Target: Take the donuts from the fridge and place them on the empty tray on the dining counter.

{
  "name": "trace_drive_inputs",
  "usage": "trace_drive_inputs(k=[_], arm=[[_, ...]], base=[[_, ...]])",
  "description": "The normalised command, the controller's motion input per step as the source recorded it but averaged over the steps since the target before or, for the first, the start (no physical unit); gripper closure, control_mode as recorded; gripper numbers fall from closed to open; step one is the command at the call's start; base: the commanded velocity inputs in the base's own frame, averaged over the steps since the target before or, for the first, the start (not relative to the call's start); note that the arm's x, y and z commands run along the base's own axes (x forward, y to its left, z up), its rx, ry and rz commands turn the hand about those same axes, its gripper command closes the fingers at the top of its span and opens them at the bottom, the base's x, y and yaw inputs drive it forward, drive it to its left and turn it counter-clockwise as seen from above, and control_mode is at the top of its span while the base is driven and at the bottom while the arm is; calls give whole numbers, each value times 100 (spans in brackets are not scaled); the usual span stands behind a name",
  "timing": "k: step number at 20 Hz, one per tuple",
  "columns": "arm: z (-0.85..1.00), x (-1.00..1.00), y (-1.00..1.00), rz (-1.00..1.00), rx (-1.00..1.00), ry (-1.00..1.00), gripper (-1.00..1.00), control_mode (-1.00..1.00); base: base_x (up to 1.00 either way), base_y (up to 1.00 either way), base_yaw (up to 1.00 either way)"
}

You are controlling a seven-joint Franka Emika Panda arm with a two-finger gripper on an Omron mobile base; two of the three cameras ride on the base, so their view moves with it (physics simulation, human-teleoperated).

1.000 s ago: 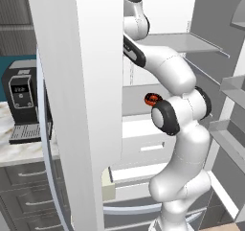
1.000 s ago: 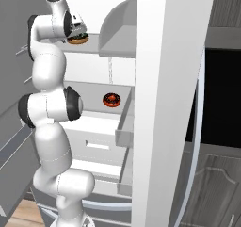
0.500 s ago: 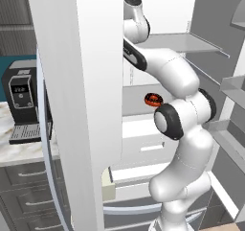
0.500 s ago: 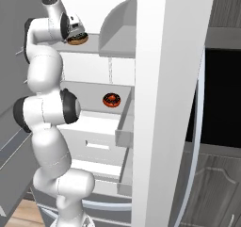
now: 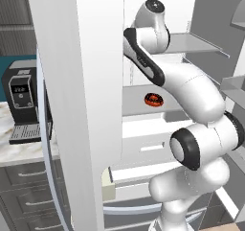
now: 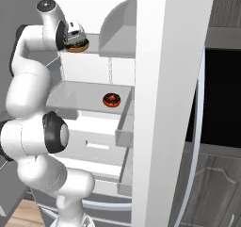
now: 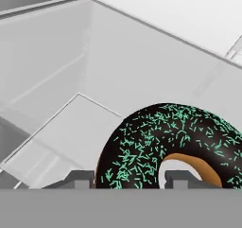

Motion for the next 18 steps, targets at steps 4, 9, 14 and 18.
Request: trace_drive_inputs(k=[4, 9, 14, 18], arm=[[-14, -100, -49, -6, 3, -2, 100, -100], [-39, -100, -44, -5, 3, -3, 100, -100], [-56, -100, -19, -3, 1, 0, 100, -100], [-77, -100, 0, 0, 2, -11, 100, -100]], base=[[0, 0, 0], [0, 0, 0], [0, 0, 0], [0, 0, 0]])
